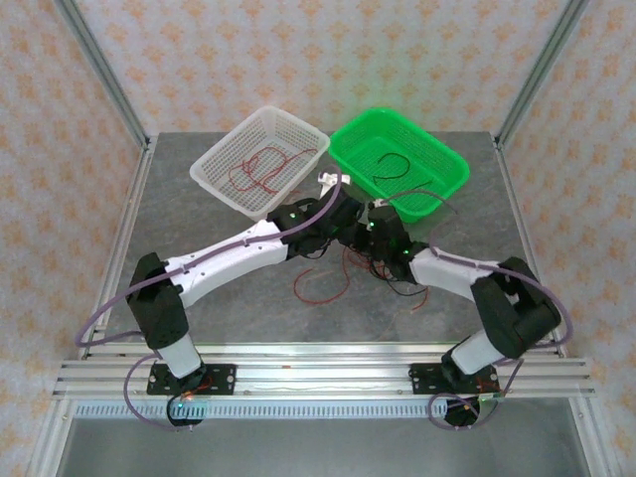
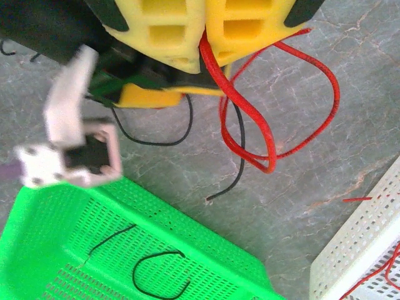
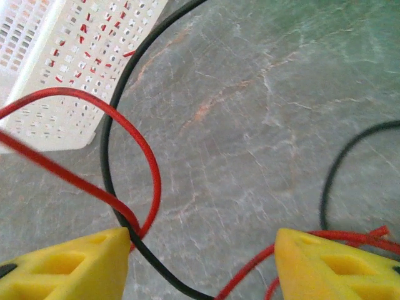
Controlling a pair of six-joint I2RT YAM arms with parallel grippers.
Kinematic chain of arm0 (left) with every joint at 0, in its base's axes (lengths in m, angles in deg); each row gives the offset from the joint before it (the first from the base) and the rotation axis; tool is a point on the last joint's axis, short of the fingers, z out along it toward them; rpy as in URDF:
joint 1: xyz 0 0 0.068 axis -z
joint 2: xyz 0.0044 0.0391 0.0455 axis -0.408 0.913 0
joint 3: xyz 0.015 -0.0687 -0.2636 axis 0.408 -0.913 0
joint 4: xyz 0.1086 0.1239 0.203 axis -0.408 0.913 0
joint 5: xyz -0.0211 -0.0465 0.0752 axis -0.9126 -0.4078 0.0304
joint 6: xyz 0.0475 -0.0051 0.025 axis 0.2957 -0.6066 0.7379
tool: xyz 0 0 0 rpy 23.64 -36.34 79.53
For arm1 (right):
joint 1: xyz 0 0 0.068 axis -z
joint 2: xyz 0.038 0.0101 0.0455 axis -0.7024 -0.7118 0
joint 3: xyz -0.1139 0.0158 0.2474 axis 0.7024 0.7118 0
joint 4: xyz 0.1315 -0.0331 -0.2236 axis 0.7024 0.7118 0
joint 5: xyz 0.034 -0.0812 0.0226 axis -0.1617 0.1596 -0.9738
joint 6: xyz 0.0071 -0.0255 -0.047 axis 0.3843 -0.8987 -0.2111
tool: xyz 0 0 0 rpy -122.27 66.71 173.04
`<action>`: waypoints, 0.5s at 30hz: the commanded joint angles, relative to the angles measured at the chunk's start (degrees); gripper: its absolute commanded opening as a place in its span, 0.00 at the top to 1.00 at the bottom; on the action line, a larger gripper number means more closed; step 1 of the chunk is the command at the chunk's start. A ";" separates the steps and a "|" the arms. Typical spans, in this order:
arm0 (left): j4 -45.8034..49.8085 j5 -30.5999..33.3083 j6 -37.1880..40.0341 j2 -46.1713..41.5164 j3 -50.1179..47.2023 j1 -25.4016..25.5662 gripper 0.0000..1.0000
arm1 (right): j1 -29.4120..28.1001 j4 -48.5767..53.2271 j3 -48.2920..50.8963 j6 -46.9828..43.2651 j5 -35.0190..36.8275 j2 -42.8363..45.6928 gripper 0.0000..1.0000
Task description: Untangle the cables
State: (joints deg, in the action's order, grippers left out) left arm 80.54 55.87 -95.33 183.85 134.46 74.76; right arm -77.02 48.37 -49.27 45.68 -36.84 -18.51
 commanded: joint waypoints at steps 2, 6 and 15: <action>0.93 -1.25 1.03 -2.58 2.23 0.77 1.00 | 0.32 -6.15 -3.86 -1.74 -1.35 -3.47 0.38; 0.77 -1.55 0.84 -3.45 2.07 1.09 1.00 | 0.32 -7.58 -5.22 -0.88 -1.56 -6.15 0.40; 2.33 -0.37 1.67 -6.99 4.78 1.69 1.00 | 0.32 -6.15 -6.23 -0.10 2.30 -12.87 0.57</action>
State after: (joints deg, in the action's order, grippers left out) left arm 81.24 54.42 -95.33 180.24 135.99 75.54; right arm -77.02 42.73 -54.95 45.44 -37.38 -29.81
